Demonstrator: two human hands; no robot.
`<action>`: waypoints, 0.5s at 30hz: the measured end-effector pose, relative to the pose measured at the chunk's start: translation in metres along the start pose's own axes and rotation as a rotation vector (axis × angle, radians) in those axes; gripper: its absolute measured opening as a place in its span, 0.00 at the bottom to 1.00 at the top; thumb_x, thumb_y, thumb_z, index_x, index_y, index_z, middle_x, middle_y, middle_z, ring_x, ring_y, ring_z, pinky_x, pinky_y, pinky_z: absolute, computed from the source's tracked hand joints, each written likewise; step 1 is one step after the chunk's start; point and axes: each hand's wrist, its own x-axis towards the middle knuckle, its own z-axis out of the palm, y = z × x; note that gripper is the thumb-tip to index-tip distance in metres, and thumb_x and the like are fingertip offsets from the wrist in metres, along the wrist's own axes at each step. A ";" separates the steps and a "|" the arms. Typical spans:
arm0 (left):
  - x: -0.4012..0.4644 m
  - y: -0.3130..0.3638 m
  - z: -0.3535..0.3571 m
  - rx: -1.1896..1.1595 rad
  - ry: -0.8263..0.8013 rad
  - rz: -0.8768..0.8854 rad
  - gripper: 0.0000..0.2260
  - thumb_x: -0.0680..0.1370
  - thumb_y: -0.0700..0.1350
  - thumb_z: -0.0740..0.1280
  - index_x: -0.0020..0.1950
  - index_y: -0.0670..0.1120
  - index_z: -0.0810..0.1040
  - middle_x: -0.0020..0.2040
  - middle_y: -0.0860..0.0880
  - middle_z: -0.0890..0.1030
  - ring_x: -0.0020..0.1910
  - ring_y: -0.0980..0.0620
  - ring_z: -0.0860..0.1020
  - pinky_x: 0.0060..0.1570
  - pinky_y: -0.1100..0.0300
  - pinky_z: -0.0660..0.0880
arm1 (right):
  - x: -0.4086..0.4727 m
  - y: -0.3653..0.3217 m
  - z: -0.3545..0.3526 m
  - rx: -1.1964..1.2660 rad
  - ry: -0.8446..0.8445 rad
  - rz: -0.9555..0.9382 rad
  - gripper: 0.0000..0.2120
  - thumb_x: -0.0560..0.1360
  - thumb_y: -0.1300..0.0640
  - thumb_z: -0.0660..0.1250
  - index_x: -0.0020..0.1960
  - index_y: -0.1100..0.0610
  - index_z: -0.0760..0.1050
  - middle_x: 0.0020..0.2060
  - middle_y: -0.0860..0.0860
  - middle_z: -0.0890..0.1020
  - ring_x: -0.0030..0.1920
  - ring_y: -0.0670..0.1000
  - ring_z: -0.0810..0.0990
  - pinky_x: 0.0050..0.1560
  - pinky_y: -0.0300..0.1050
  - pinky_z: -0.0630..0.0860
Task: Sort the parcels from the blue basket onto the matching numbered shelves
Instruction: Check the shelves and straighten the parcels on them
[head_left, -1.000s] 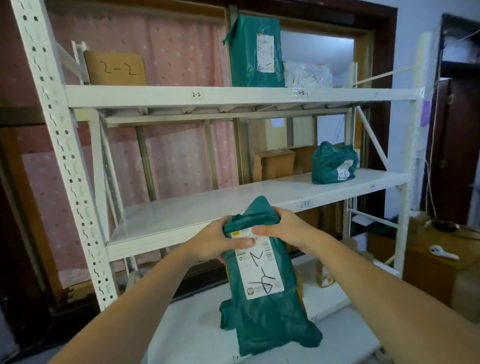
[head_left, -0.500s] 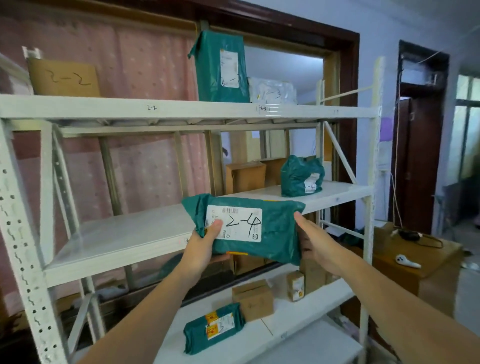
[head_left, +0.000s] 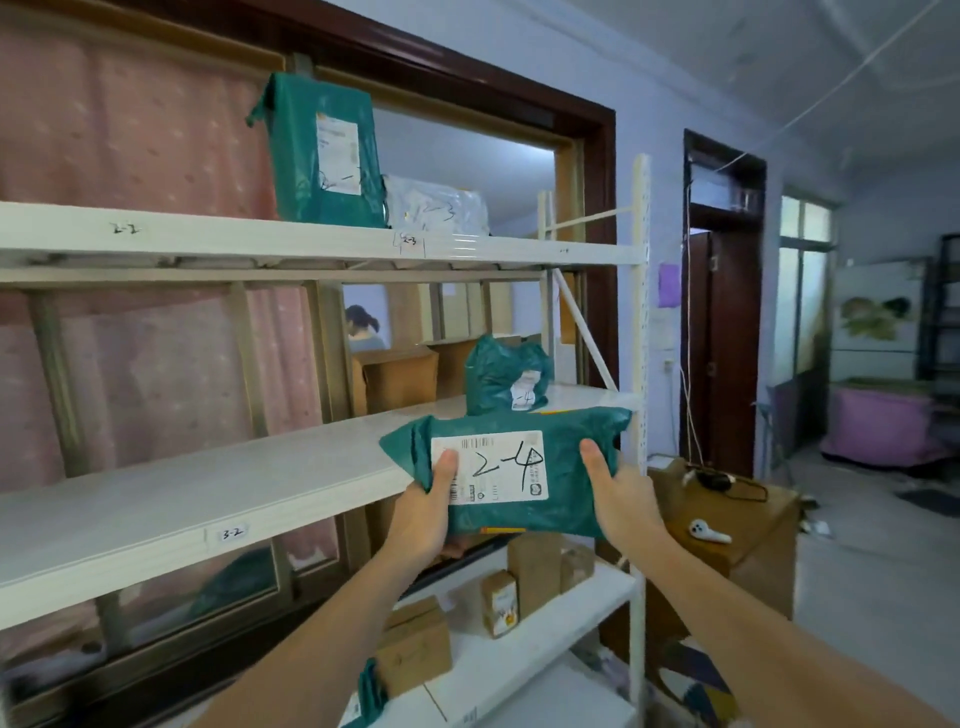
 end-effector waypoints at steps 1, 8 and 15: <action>0.003 -0.005 0.010 0.033 -0.006 0.028 0.26 0.79 0.68 0.57 0.56 0.48 0.81 0.45 0.49 0.87 0.37 0.46 0.86 0.32 0.49 0.83 | 0.004 0.004 -0.008 -0.034 0.023 -0.013 0.20 0.77 0.34 0.59 0.53 0.48 0.77 0.46 0.46 0.85 0.46 0.47 0.84 0.46 0.46 0.83; 0.045 -0.030 0.071 0.165 -0.154 0.158 0.30 0.75 0.72 0.54 0.50 0.50 0.82 0.45 0.53 0.87 0.43 0.52 0.86 0.48 0.47 0.83 | 0.033 0.043 -0.053 -0.010 0.122 0.047 0.19 0.78 0.38 0.61 0.53 0.53 0.78 0.44 0.48 0.85 0.44 0.48 0.85 0.39 0.39 0.81; 0.121 -0.038 0.130 0.182 -0.215 0.171 0.28 0.75 0.71 0.53 0.52 0.53 0.82 0.51 0.54 0.85 0.48 0.57 0.83 0.48 0.63 0.78 | 0.105 0.072 -0.076 -0.072 0.181 0.054 0.24 0.74 0.34 0.60 0.50 0.54 0.78 0.43 0.51 0.86 0.44 0.50 0.86 0.47 0.52 0.84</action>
